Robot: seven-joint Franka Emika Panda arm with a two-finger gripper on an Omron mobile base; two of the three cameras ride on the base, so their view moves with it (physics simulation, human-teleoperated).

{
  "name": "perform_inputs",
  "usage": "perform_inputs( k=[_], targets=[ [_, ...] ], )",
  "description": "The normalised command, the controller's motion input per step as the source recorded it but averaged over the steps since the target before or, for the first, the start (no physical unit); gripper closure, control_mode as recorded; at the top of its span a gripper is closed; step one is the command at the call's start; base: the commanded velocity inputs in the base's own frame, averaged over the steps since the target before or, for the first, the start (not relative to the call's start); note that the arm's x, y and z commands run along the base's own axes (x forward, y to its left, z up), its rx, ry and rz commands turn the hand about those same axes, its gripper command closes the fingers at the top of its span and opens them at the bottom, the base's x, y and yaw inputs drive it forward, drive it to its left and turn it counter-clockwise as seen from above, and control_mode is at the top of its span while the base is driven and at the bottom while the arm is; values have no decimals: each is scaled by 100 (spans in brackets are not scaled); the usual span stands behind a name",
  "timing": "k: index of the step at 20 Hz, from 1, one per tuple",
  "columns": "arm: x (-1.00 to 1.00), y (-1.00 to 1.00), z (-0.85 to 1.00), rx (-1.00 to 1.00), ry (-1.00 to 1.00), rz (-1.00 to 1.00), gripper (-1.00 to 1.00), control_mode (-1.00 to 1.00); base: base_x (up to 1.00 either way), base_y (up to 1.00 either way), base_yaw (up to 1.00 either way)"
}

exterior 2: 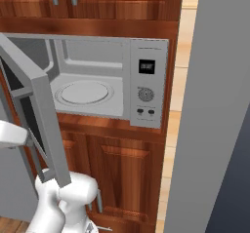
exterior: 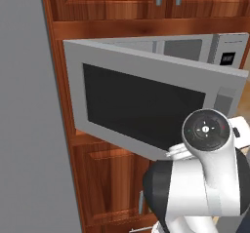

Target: Place the sponge inside the microwave to prepare for sanitizing.

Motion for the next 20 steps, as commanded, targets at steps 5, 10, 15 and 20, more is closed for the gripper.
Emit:
perform_inputs(
  k=[5,10,15,20],
  targets=[
    [-9,3,2,0,0,-8,-100,-100,0,0,0],
    [-84,0,34,1,-6,-17,-100,-100,0,0,0],
    [-56,-41,24,24,-12,-8,-100,-100,0,0,0],
    [-6,-87,1,61,2,6,-100,-100,0,0,0]
  ],
)
